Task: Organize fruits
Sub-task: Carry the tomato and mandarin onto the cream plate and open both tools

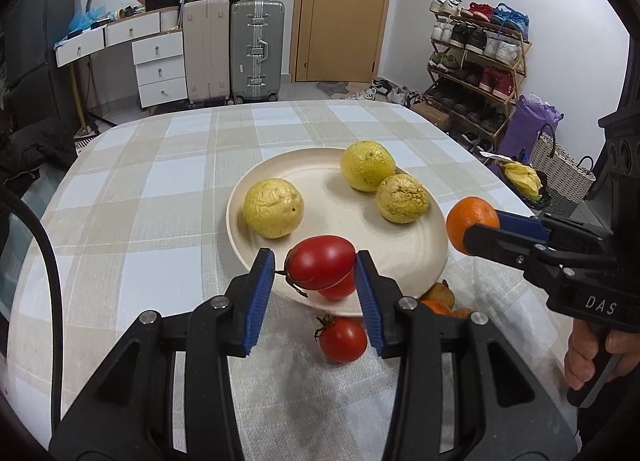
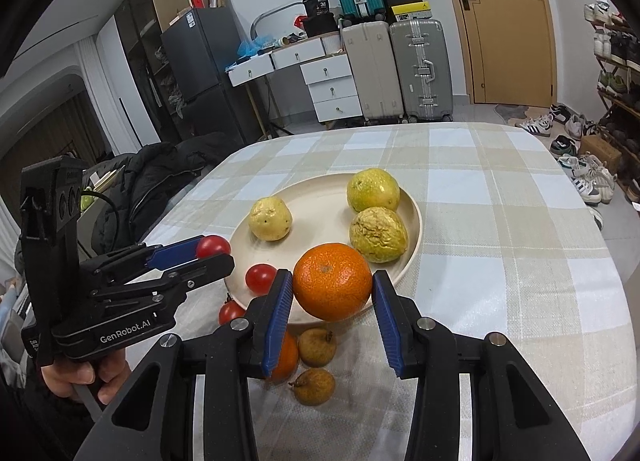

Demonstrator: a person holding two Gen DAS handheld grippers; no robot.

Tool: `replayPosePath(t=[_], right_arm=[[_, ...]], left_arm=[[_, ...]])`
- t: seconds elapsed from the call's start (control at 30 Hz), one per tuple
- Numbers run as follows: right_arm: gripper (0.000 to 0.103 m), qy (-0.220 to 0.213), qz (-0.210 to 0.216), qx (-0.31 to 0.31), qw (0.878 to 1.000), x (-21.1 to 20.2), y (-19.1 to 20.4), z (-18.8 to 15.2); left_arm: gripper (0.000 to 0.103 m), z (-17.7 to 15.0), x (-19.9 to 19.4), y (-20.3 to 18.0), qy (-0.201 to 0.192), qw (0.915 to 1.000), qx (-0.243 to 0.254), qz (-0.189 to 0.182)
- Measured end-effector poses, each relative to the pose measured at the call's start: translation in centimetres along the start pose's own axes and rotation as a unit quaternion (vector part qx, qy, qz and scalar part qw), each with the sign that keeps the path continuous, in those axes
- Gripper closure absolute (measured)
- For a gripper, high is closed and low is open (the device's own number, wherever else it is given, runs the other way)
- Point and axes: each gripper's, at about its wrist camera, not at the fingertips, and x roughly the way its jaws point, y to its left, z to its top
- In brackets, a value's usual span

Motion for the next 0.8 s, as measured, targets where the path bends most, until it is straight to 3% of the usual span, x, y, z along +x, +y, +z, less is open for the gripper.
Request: replayPosePath(t=[0.8], right_arm=[[0.061,0.021,-0.003,0.009,1.000,3.4,-0.9,0.8]], left_arm=[[0.065,1.4,4.3,0.4,0.021,0.9997,0.004,0.010]])
